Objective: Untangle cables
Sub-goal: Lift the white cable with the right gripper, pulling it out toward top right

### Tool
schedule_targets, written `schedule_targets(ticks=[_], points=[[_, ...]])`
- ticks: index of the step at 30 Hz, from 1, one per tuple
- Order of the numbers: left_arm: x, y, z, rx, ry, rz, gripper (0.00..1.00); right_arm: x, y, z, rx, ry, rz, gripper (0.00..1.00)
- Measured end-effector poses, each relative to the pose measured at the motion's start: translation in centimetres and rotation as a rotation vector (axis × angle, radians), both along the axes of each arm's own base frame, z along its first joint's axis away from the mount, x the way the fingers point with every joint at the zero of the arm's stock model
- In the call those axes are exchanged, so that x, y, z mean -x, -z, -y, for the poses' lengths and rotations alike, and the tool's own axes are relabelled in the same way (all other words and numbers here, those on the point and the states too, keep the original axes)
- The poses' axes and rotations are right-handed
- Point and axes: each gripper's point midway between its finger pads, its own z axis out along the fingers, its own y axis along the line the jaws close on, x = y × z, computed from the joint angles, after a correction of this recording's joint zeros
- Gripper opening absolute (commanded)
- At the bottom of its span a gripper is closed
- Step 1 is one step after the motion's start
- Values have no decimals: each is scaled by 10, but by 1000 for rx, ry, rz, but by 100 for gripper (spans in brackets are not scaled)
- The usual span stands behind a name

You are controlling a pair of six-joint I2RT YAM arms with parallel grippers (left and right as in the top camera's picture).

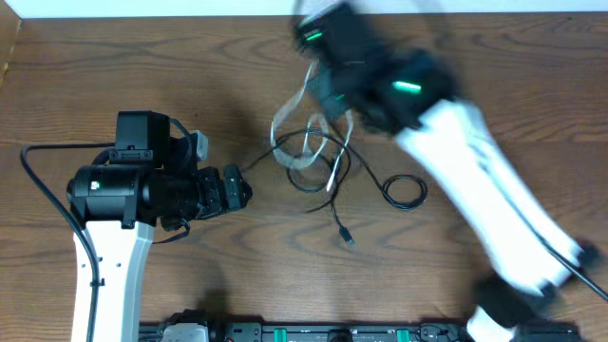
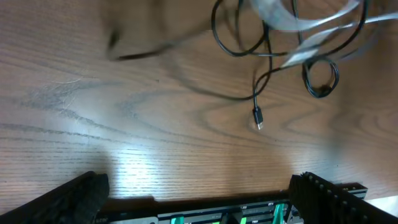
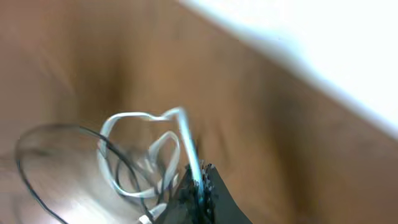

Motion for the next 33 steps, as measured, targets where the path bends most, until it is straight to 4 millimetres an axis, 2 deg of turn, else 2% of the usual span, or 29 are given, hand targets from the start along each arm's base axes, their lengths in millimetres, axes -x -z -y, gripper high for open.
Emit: schedule_targets(ticks=[3, 5, 7, 10, 14, 19, 22, 25, 27, 29, 33], points=[[0, 0, 0, 0, 0, 0, 98, 26, -84, 28, -145, 19, 182, 1], [0, 0, 0, 0, 0, 0, 98, 49, -130, 45, -242, 27, 284, 1], [0, 0, 0, 0, 0, 0, 98, 68, -164, 60, -331, 40, 358, 1], [0, 0, 0, 0, 0, 0, 98, 88, -196, 75, -429, 54, 424, 2], [0, 0, 0, 0, 0, 0, 98, 93, -206, 84, -481, 94, 440, 1], [0, 0, 0, 0, 0, 0, 98, 73, -192, 91, -546, 260, 384, 2], [0, 0, 0, 0, 0, 0, 98, 64, -183, 82, -573, 274, 343, 1], [0, 0, 0, 0, 0, 0, 98, 60, -180, 63, -614, 215, 302, 1], [0, 0, 0, 0, 0, 0, 98, 57, -188, 52, -656, 170, 313, 2], [0, 0, 0, 0, 0, 0, 98, 54, -205, 47, -710, 145, 360, 2], [0, 0, 0, 0, 0, -1, 98, 62, -268, 52, -884, 101, 546, 2]])
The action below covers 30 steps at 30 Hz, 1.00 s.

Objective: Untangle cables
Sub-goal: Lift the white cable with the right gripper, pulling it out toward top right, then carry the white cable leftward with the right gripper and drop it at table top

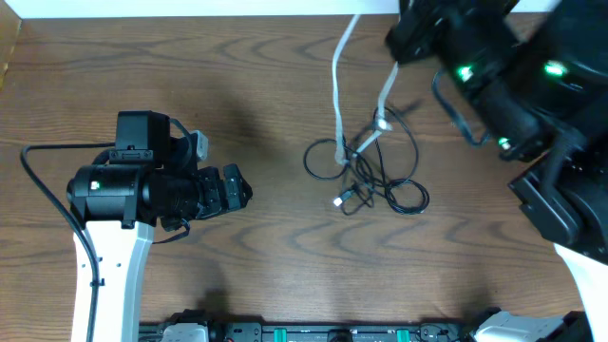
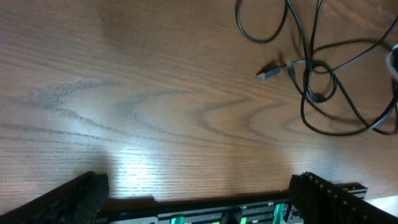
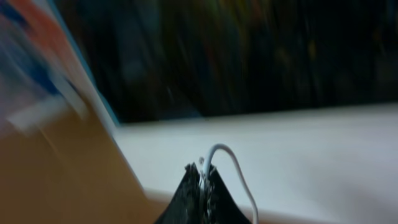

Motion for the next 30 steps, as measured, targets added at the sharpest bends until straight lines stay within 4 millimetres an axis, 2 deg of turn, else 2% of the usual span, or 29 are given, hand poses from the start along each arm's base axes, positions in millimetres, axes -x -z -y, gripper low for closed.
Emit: schedule_targets(ticks=[3, 6, 9, 12, 16, 21, 24, 30], points=[[0, 0, 0, 0, 0, 0, 98, 19, -39, 25, -103, 49, 110, 2], [0, 0, 0, 0, 0, 1, 98, 39, -60, 64, -182, 159, 154, 2], [0, 0, 0, 0, 0, 1, 98, 54, -61, 92, -199, 240, 133, 1], [0, 0, 0, 0, 0, 1, 98, 52, -41, 99, -144, 285, 54, 2], [0, 0, 0, 0, 0, 1, 98, 22, -7, 86, -69, 333, -50, 2], [0, 0, 0, 0, 0, 1, 98, -18, 22, 47, -57, 286, -118, 1], [0, 0, 0, 0, 0, 1, 98, -23, 26, 29, -54, 213, -126, 1], [0, 0, 0, 0, 0, 1, 98, -12, 29, 1, -28, 34, -137, 1]])
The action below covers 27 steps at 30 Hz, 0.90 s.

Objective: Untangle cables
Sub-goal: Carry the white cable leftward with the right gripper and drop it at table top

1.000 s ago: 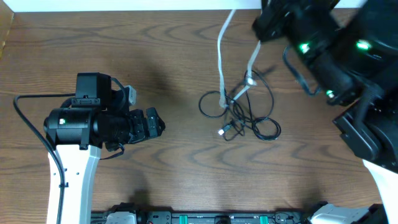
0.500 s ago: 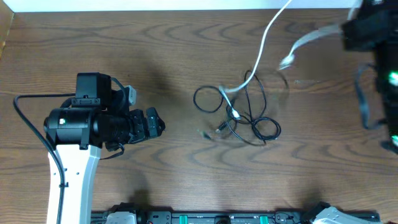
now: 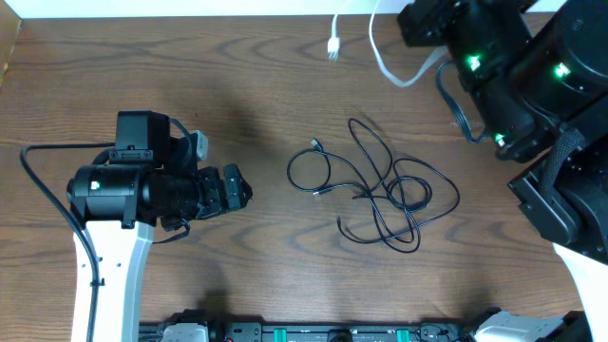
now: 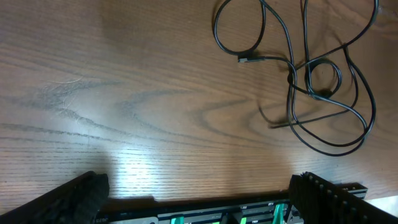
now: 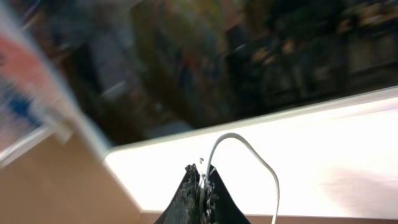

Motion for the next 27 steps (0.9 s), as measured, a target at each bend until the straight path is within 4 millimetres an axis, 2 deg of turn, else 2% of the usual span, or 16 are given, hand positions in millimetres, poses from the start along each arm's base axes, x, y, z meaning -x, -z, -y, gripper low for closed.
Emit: schedule_targets(ticks=[5, 11, 15, 24, 27], points=[[0, 0, 0, 0, 0, 0, 98, -1, 28, -26, 81, -117, -68, 1], [0, 0, 0, 0, 0, 0, 98, -23, 67, -50, 147, -155, -159, 1], [0, 0, 0, 0, 0, 0, 98, -32, 83, -64, 168, -189, -194, 1], [0, 0, 0, 0, 0, 0, 98, -41, 90, -77, 172, -216, -189, 1], [0, 0, 0, 0, 0, 0, 98, -47, 90, -69, 176, -172, -190, 1]])
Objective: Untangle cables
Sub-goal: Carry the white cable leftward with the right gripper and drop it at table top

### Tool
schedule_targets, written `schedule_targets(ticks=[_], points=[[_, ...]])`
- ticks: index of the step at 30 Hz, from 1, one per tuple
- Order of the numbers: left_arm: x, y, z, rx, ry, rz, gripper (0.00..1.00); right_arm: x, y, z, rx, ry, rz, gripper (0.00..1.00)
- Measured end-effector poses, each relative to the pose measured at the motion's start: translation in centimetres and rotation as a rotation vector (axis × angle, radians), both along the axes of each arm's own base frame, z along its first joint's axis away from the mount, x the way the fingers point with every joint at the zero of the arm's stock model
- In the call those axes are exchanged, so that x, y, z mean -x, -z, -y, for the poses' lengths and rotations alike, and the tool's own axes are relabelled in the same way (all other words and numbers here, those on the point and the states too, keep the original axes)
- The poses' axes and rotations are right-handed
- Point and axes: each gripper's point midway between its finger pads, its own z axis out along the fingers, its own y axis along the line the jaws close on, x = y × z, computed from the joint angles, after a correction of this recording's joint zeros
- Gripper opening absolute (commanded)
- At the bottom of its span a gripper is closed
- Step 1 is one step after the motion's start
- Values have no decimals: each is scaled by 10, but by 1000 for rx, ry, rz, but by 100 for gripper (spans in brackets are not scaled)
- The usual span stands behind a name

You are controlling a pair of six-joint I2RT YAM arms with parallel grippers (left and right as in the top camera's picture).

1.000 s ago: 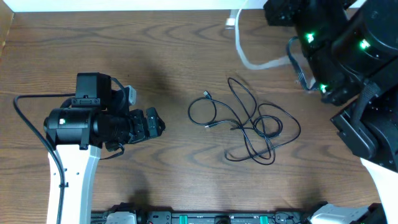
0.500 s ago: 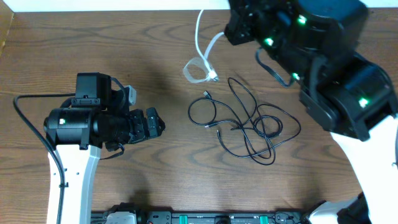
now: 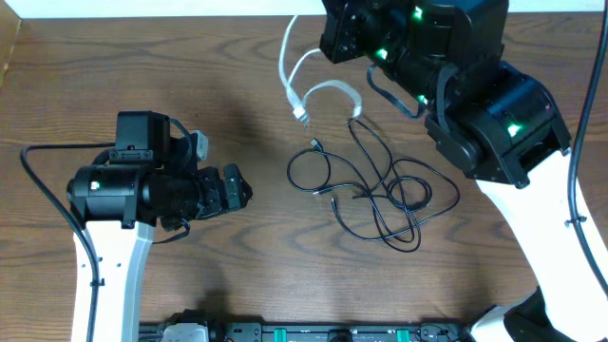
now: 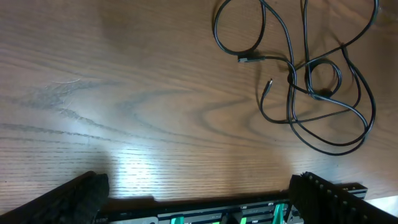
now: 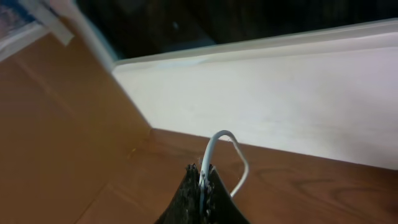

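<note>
A black cable (image 3: 380, 195) lies in loose loops on the wooden table (image 3: 237, 275); the left wrist view shows it too, as black cable (image 4: 311, 81). A white cable (image 3: 302, 90) hangs looped above the table's back, free of the black one. My right gripper (image 5: 203, 168) is shut on the white cable (image 5: 216, 140); its arm (image 3: 494, 104) reaches over from the right. My left gripper (image 3: 237, 188) rests at the left, well clear of the cables. Its fingers (image 4: 74, 193) stand wide apart with nothing between them.
A white wall or border (image 5: 298, 106) runs along the table's back edge. An equipment rail with green lights (image 3: 323, 332) lines the front edge. The left arm's black cord (image 3: 38, 185) curves at the far left.
My right gripper has come left and down along the back with the white cable, which now hangs in loops near the black cable's left end. The black cable shifted slightly; the left arm stayed still.
The white and black cables lay tangled mid-table with my right gripper at them. Then the white cable was held up, dragging the black one right. Later the black cable lay alone, the white one lifted at the back. Now it hangs lower left.
</note>
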Motion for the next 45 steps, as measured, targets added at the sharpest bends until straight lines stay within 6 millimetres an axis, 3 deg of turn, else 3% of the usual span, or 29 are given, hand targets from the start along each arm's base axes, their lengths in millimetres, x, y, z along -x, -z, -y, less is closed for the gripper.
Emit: schedule_targets(ticks=[6, 10, 15, 22, 24, 26, 32, 36, 41, 43, 45], points=[[0, 0, 0, 0, 0, 0, 98, -25, 5, 44, 41, 197, -1, 1], [0, 0, 0, 0, 0, 0, 98, -43, 15, 90, 120, 347, -11, 1], [0, 0, 0, 0, 0, 0, 98, -59, 32, 166, 223, 564, -65, 1], [0, 0, 0, 0, 0, 0, 98, -54, 63, 279, 346, 844, -217, 1], [0, 0, 0, 0, 0, 0, 98, -49, 69, 301, 365, 898, -254, 1], [0, 0, 0, 0, 0, 0, 98, -48, 71, 310, 370, 922, -265, 1], [0, 0, 0, 0, 0, 0, 98, -56, 72, 309, 355, 912, -258, 1], [0, 0, 0, 0, 0, 0, 98, -80, 72, 288, 289, 807, -224, 1], [0, 0, 0, 0, 0, 0, 98, -130, 80, 228, 138, 561, -173, 1], [0, 0, 0, 0, 0, 0, 98, -153, 88, 191, 59, 440, -162, 1], [0, 0, 0, 0, 0, -1, 98, -173, 103, 142, -14, 297, -164, 1]])
